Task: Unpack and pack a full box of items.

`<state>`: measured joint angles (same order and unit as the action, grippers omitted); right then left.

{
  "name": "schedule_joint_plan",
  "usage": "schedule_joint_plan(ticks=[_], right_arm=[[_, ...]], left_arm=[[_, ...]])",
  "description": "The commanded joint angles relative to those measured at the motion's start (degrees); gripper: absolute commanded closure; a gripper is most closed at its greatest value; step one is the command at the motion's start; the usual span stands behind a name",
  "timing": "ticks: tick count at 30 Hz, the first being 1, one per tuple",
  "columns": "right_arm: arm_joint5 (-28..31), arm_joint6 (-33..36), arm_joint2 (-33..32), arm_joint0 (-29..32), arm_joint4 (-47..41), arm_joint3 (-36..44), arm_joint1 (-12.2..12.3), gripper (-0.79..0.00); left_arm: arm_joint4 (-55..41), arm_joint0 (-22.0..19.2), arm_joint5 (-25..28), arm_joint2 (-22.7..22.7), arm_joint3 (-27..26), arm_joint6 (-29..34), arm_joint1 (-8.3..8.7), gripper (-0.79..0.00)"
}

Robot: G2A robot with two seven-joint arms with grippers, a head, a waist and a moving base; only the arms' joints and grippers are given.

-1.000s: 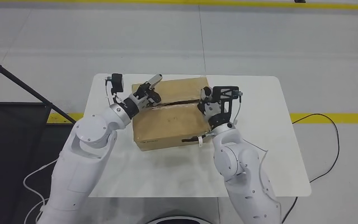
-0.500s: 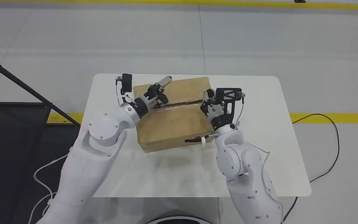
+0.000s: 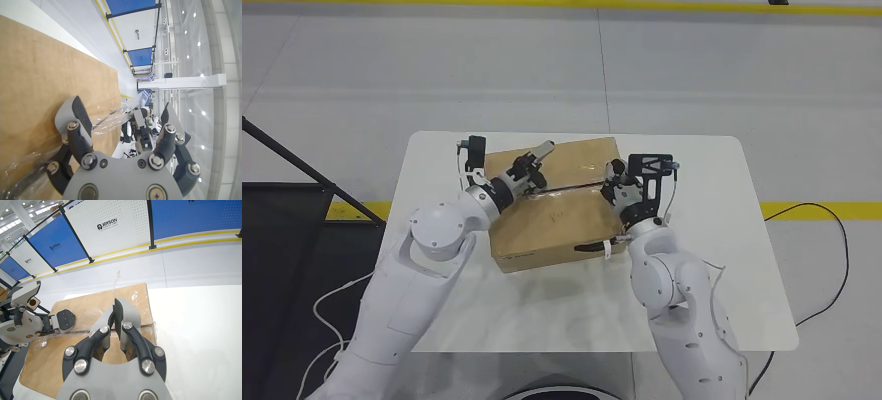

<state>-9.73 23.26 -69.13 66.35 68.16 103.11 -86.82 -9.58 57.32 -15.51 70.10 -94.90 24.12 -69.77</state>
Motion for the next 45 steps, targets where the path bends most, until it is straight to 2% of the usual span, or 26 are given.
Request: schedule_joint_plan(ticks=[1, 5, 12, 17, 23, 31, 33, 37, 40, 42, 43, 45], right_arm=[[0.0, 0.1, -0.1, 0.0, 0.0, 0.1, 0.0, -0.095], [-0.2, 0.4, -0.3, 0.1, -0.1, 0.3, 0.1, -0.175], [-0.3, 0.5, -0.9, 0.4, -0.4, 0.8, 0.2, -0.191], [-0.9, -0.3, -1.9, 1.4, -0.8, 1.9, 0.3, -0.256], [-0.8, -1.3, -3.8, 3.1, -1.8, 3.5, 0.6, -0.283], [-0.5, -5.9, -5.3, 6.3, -1.9, 7.4, 0.8, -0.308], [0.9, -8.1, -5.3, 7.8, -1.4, 8.6, 1.0, -0.302], [10.0, -7.9, -5.6, 10.8, -2.0, 10.9, 1.7, -0.329], [14.8, -4.5, -6.5, 11.0, -3.1, 11.5, 2.2, -0.308], [16.2, -2.8, -6.8, 10.4, -4.0, 11.5, 2.3, -0.246], [16.9, -1.9, -6.9, 10.0, -4.6, 11.3, 2.4, -0.188], [17.0, 1.4, -7.1, 8.5, -4.9, 10.5, 2.6, -0.012]], left_arm=[[0.3, 0.2, 0.1, 0.0, -0.1, -0.1, -0.01, -0.785], [0.6, 0.5, 0.2, 0.0, -0.3, -0.3, -0.03, -0.785], [0.6, 0.7, 0.3, 0.0, -0.1, -0.2, -0.13, -0.785], [0.8, 0.7, 0.3, -0.1, -0.2, -0.2, -0.20, -0.785], [0.9, 0.8, 0.3, -0.2, -0.3, -0.1, -0.28, -0.785], [0.9, 0.8, 0.3, -0.4, -0.2, -0.2, -0.43, -0.785], [0.8, 0.9, 0.4, -0.4, -0.2, -0.3, -0.47, -0.785], [0.8, 1.0, 0.4, -0.4, -0.2, -0.4, -0.53, -0.785], [0.8, 1.0, 0.3, -0.4, -0.4, -0.5, -0.58, -0.785], [0.8, 1.0, 0.4, -0.5, -0.4, -0.4, -0.61, -0.785], [0.8, 1.0, 0.4, -0.5, -0.4, -0.4, -0.63, -0.785], [0.9, 1.1, 0.5, -0.5, -0.4, -0.5, -0.65, -0.785]])
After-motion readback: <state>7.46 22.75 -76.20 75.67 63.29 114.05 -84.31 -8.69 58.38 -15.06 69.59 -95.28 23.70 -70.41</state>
